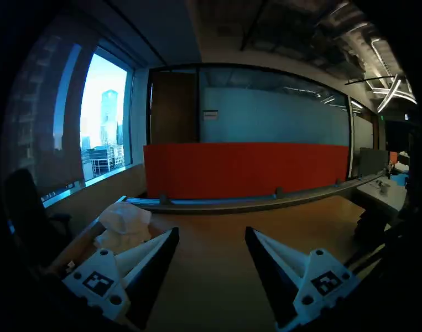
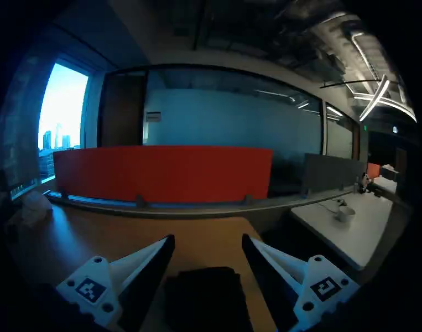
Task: Fold towel
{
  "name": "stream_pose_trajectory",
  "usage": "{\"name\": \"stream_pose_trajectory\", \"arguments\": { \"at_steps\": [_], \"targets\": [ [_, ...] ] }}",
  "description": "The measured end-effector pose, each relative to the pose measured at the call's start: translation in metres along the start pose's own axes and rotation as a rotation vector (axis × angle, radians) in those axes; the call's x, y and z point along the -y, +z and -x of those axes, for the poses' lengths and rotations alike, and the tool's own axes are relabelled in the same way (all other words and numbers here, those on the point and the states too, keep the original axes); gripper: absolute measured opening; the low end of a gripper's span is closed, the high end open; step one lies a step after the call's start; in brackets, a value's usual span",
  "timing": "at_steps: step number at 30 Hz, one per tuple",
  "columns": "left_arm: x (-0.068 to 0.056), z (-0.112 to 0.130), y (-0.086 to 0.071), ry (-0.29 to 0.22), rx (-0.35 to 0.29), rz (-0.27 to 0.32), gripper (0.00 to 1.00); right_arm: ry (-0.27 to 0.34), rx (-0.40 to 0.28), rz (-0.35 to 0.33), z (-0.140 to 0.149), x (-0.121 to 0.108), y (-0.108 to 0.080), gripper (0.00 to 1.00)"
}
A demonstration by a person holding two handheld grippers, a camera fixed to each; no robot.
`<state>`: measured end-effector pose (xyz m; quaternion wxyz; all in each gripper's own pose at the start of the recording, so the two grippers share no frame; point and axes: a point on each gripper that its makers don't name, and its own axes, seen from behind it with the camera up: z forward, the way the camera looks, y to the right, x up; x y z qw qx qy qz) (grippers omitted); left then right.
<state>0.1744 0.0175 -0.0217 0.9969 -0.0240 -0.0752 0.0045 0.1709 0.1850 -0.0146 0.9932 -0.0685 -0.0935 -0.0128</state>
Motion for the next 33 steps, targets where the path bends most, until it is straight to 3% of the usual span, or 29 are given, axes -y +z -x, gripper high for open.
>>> {"name": "stream_pose_trajectory", "arguments": {
  "at_steps": [9, 18, 33],
  "targets": [
    [0.008, -0.015, 0.003, -0.005, -0.033, -0.010, 0.88, 0.009, -0.027, -0.044, -0.016, 0.029, -0.003, 0.94],
    [0.008, -0.029, 0.007, -0.030, -0.064, -0.008, 0.88, 0.041, -0.074, -0.112, -0.037, 0.084, -0.011, 0.94],
    [0.015, -0.040, 0.013, -0.036, -0.095, -0.018, 0.88, 0.073, -0.103, -0.167, -0.054, 0.162, -0.015, 0.94]
  ]
}}
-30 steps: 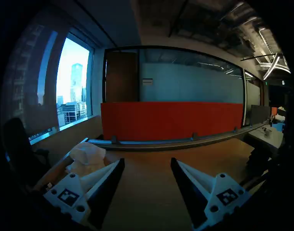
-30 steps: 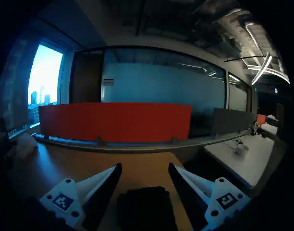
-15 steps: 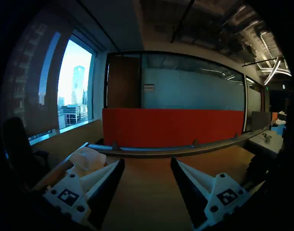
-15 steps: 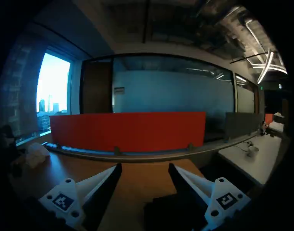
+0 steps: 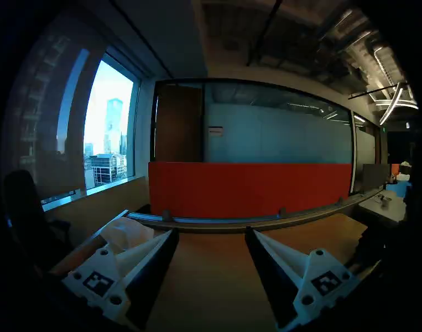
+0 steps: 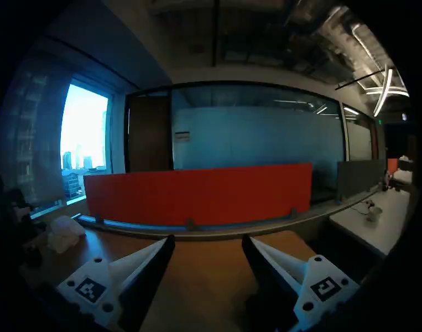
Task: Fold towel
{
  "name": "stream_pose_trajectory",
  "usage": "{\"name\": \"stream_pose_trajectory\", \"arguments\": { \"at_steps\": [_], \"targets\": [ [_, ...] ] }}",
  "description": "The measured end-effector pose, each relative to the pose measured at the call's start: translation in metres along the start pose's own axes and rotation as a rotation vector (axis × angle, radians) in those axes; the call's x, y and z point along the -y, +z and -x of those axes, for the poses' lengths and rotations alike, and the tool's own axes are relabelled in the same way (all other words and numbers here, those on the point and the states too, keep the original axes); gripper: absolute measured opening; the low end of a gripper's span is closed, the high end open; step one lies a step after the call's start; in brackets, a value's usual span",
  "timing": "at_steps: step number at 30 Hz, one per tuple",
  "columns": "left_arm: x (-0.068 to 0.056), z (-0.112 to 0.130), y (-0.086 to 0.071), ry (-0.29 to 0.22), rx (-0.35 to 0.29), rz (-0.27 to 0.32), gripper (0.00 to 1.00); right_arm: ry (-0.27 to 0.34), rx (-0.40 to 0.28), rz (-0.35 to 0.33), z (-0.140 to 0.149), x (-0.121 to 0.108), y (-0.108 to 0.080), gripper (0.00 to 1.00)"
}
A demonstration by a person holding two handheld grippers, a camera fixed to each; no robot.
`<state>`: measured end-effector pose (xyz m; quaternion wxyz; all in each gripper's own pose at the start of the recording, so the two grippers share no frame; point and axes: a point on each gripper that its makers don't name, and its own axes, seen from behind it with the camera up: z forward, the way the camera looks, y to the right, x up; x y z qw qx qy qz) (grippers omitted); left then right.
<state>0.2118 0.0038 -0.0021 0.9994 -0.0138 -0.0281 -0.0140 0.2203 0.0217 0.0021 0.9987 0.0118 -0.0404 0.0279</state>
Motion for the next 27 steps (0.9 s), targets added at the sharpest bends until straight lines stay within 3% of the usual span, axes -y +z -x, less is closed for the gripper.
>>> {"name": "stream_pose_trajectory", "arguments": {
  "at_steps": [13, 20, 27],
  "targets": [
    [-0.001, 0.001, 0.000, 0.005, 0.001, -0.001, 0.88, 0.017, -0.023, -0.002, -0.016, 0.022, 0.001, 0.94],
    [0.003, 0.006, 0.000, 0.050, -0.002, -0.034, 0.88, 0.011, -0.025, -0.009, -0.027, 0.034, -0.003, 0.94],
    [-0.001, 0.026, 0.000, 0.090, -0.012, -0.022, 0.88, -0.009, -0.033, -0.017, -0.032, 0.052, -0.006, 0.94]
  ]
}}
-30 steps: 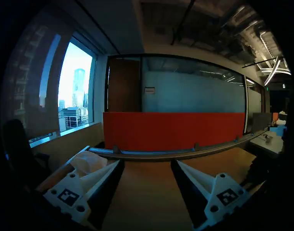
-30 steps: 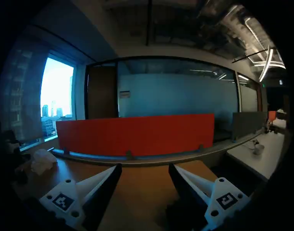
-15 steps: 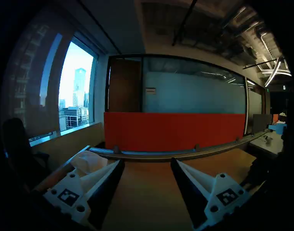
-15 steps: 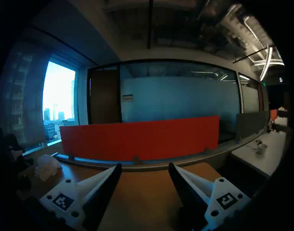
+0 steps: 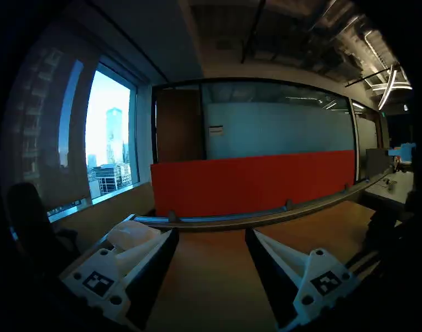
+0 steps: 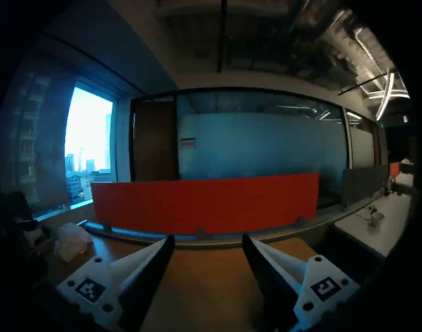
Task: Fold towel
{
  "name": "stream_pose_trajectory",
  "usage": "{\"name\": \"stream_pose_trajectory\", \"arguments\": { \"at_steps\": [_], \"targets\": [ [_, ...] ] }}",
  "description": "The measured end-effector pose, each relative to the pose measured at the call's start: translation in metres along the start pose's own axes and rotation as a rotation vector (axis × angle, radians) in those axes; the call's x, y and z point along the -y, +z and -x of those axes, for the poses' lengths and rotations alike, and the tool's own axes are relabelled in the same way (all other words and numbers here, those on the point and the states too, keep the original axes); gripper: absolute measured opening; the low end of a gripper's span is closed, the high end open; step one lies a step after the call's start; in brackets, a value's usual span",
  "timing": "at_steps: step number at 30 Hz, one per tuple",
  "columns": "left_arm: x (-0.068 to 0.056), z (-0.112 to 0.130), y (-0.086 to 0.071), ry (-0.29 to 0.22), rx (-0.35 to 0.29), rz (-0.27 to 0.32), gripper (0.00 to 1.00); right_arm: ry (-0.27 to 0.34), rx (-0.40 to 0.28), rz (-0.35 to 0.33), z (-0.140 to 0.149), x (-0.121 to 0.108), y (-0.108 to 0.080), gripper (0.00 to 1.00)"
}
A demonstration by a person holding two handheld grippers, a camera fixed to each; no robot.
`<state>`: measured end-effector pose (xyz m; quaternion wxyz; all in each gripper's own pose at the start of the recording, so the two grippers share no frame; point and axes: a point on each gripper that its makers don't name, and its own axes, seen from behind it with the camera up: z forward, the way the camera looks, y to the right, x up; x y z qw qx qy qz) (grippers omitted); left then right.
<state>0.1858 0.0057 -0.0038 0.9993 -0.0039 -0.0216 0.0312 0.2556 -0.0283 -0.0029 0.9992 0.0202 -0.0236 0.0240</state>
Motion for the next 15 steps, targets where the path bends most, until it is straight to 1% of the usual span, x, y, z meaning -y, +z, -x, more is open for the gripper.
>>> {"name": "stream_pose_trajectory", "arguments": {
  "at_steps": [3, 8, 15],
  "targets": [
    [-0.003, 0.013, -0.001, 0.004, -0.006, 0.007, 0.88, 0.000, 0.002, -0.004, 0.005, 0.006, -0.001, 0.94],
    [-0.002, 0.040, -0.001, 0.006, -0.016, 0.000, 0.88, -0.011, 0.025, -0.009, 0.019, 0.016, 0.000, 0.94],
    [0.000, 0.082, 0.003, -0.004, -0.032, -0.011, 0.88, -0.023, 0.016, -0.014, 0.032, 0.028, 0.002, 0.94]
  ]
}}
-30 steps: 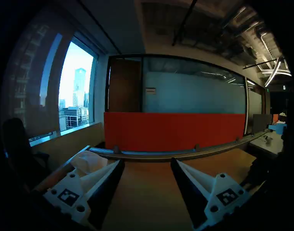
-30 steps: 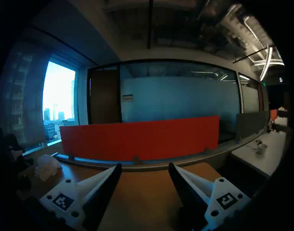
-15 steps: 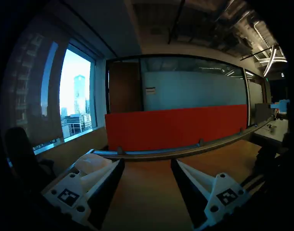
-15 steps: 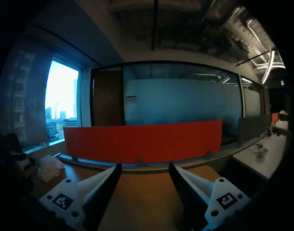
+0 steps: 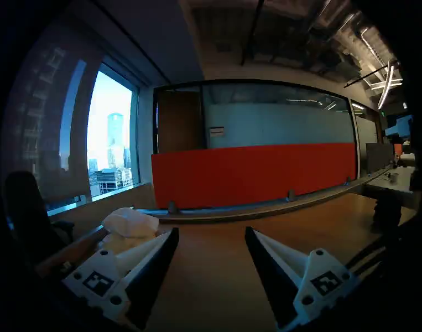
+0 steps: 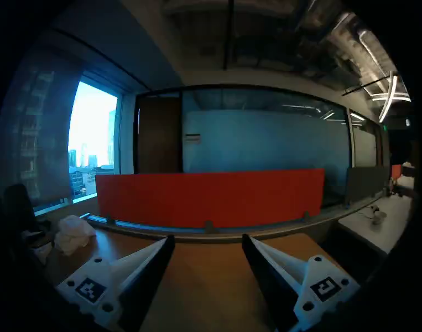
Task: Fold towel
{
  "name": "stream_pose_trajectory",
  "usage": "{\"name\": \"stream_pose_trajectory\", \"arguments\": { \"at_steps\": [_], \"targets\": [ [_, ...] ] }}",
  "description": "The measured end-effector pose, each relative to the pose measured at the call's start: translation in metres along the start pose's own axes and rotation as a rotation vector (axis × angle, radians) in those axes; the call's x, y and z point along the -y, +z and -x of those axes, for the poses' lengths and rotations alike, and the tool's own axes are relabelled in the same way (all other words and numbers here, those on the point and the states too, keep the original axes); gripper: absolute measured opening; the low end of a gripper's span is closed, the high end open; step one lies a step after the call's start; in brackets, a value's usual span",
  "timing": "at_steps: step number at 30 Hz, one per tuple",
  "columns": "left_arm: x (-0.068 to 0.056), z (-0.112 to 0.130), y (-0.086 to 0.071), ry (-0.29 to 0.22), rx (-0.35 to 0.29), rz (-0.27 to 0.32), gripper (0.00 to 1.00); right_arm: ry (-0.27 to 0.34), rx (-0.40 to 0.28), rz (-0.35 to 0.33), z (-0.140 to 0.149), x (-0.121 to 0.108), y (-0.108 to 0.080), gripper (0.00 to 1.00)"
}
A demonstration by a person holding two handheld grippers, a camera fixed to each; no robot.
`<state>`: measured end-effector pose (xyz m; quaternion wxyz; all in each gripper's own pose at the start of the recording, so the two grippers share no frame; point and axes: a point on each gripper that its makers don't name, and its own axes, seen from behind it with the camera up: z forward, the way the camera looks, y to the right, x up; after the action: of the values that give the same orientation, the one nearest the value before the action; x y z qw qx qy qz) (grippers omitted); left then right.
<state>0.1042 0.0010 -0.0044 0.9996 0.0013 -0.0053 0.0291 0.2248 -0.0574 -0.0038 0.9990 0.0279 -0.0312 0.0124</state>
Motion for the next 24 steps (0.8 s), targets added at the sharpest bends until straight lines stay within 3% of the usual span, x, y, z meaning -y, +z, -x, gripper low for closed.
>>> {"name": "stream_pose_trajectory", "arguments": {
  "at_steps": [11, 24],
  "targets": [
    [-0.005, 0.061, 0.001, -0.036, -0.011, -0.001, 0.88, -0.029, -0.003, -0.003, 0.039, 0.005, 0.003, 0.94],
    [-0.002, 0.090, 0.004, -0.038, -0.041, -0.015, 0.88, -0.049, 0.005, -0.015, 0.061, 0.009, 0.008, 0.94]
  ]
}}
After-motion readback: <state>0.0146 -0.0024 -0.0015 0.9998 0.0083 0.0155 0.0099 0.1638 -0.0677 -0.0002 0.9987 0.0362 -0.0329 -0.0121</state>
